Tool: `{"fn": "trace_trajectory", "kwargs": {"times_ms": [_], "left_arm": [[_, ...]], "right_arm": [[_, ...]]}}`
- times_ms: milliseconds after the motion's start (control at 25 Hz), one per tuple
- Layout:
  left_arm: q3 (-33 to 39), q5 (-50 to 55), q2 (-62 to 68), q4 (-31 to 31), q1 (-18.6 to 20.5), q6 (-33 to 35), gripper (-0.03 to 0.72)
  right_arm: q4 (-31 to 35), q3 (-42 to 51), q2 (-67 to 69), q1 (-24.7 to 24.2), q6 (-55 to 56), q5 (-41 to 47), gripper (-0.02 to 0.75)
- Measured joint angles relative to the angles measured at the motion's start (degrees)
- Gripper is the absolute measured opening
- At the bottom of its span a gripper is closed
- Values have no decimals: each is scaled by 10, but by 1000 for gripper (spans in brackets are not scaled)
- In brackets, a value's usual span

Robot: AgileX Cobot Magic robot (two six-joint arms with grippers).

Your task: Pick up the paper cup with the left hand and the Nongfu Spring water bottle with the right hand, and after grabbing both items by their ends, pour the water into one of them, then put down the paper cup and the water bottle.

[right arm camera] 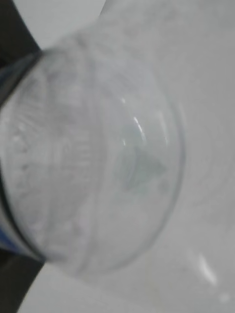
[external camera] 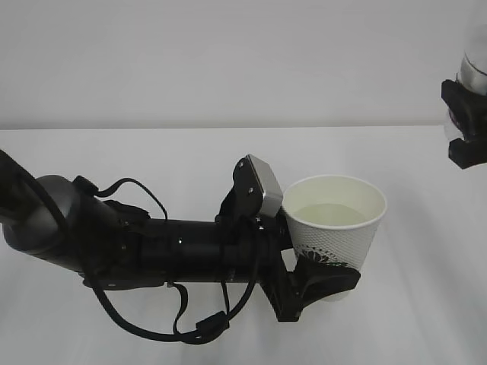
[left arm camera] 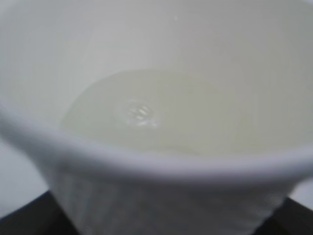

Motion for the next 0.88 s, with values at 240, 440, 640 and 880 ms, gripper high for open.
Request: {"fn": "trace_trajectory", "kwargs": {"times_ms": [240, 440, 640, 880], "left_arm": [[0, 0, 0, 0, 0, 0, 524], [0, 0, 0, 0, 0, 0, 524], [0, 0, 0, 0, 0, 0, 524], [0, 0, 0, 0, 0, 0, 524]], "right_arm": [[0, 0, 0, 0, 115, 0, 440], [0, 0, 0, 0, 156, 0, 440], [1, 11, 0, 0, 181, -1, 440], [1, 26, 0, 0, 195, -1, 440]]}}
